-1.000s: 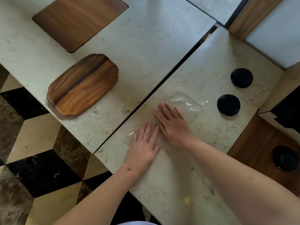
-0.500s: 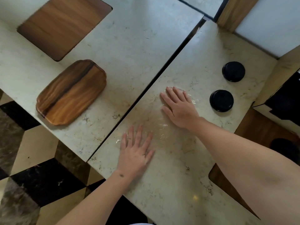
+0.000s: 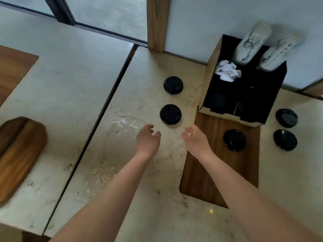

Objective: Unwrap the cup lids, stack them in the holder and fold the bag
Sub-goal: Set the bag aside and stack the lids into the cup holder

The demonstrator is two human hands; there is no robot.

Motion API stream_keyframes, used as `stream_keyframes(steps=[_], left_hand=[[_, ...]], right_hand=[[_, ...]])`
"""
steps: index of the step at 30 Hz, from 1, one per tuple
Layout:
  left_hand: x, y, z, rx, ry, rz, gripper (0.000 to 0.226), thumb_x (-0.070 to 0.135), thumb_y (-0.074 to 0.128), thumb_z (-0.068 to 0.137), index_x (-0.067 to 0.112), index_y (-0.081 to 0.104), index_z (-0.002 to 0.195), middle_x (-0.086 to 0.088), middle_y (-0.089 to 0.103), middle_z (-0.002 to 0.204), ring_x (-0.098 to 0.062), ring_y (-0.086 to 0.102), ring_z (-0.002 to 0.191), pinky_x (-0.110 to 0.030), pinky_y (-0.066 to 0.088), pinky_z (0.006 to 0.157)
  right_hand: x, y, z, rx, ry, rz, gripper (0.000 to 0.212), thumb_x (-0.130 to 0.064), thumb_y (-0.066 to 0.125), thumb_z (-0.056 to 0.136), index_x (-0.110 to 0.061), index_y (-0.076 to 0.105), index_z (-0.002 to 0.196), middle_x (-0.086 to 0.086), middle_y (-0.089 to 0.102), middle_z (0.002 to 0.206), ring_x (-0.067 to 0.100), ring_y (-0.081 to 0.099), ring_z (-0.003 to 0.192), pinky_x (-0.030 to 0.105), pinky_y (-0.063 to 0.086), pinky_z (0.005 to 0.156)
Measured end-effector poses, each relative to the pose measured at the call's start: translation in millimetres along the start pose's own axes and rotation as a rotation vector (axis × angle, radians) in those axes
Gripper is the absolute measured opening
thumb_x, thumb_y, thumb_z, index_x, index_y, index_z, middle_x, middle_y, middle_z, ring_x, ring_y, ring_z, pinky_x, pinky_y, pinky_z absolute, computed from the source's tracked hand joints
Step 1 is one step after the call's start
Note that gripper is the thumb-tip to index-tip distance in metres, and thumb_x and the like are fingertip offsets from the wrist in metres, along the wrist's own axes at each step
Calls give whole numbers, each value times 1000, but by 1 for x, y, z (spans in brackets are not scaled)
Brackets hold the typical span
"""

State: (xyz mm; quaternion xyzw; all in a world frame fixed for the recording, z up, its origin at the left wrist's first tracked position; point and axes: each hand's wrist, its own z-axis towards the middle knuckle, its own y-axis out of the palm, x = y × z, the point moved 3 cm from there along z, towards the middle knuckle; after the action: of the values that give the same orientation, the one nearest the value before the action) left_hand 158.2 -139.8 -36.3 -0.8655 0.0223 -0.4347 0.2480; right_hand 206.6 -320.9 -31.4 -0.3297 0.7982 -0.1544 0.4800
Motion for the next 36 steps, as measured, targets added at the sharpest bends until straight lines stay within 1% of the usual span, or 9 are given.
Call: stream_keyframes(steps=[3, 5, 9, 13, 16, 20, 24, 31, 36], left_hand=[[21, 14, 33, 17, -79, -30, 48, 14, 60, 94, 11, 56, 142, -11, 64, 136, -25, 60, 123, -30, 44, 100], [31, 20, 48, 28, -102, -35, 53, 13, 62, 93, 10, 53, 145, -10, 62, 141, -26, 58, 127, -26, 42, 98], [43, 29, 70, 29, -134, -99, 59, 15, 65, 91, 8, 48, 147, -19, 65, 131, -39, 64, 118, -50, 53, 102], [47, 35, 75, 88, -144, -114, 55, 12, 67, 90, 8, 52, 143, -18, 63, 135, -36, 66, 114, -40, 57, 87], [46, 38, 76, 108, -153, -111, 51, 10, 67, 90, 6, 56, 140, -16, 64, 133, -32, 66, 112, -43, 58, 90], [49, 40, 69, 122, -122, -114, 29, 6, 66, 88, 4, 69, 116, -1, 69, 92, -18, 65, 81, -33, 57, 67], [36, 44, 52, 52, -234, -258, 19, 10, 71, 91, 0, 66, 106, -16, 72, 97, -33, 71, 88, -47, 62, 81], [20, 41, 8, -387, -367, -418, 43, 41, 73, 92, 8, 64, 117, -17, 76, 103, -29, 76, 86, -35, 60, 67], [21, 48, -7, -789, -560, -875, 63, 55, 68, 91, 5, 67, 130, -28, 64, 134, -53, 62, 119, -67, 51, 96]], right_hand=[[4, -11, 23, -25, 120, 106, 41, -20, 52, 99, -10, 54, 138, 6, 59, 128, 24, 59, 112, 40, 52, 96], [-1, -11, 40, -16, 163, 187, 34, -10, 50, 98, -3, 57, 130, 13, 59, 113, 27, 57, 99, 43, 52, 90], [-17, -7, 66, 36, 176, 199, 41, -11, 50, 96, 5, 54, 133, 22, 64, 119, 31, 61, 95, 39, 52, 81], [-26, -1, 78, 15, 168, 167, 49, -18, 56, 94, -6, 53, 142, 13, 61, 136, 35, 64, 111, 52, 57, 92], [-26, 0, 80, 27, 154, 177, 52, -18, 55, 94, -12, 53, 146, 7, 61, 140, 28, 62, 119, 50, 55, 97], [-27, 2, 70, 52, 119, 183, 50, -16, 55, 94, -14, 57, 144, 6, 62, 138, 24, 56, 127, 46, 51, 104], [-26, 2, 56, 83, 90, 295, 42, -19, 62, 92, -23, 57, 133, 4, 64, 121, 23, 60, 113, 37, 53, 91], [-9, -28, 37, -170, 113, 512, 33, -3, 62, 97, -18, 66, 126, 10, 66, 126, 27, 65, 113, 43, 58, 96], [-4, -61, 22, -466, 32, 402, 36, -7, 66, 96, -25, 63, 126, -1, 70, 126, 18, 66, 116, 37, 59, 94]])
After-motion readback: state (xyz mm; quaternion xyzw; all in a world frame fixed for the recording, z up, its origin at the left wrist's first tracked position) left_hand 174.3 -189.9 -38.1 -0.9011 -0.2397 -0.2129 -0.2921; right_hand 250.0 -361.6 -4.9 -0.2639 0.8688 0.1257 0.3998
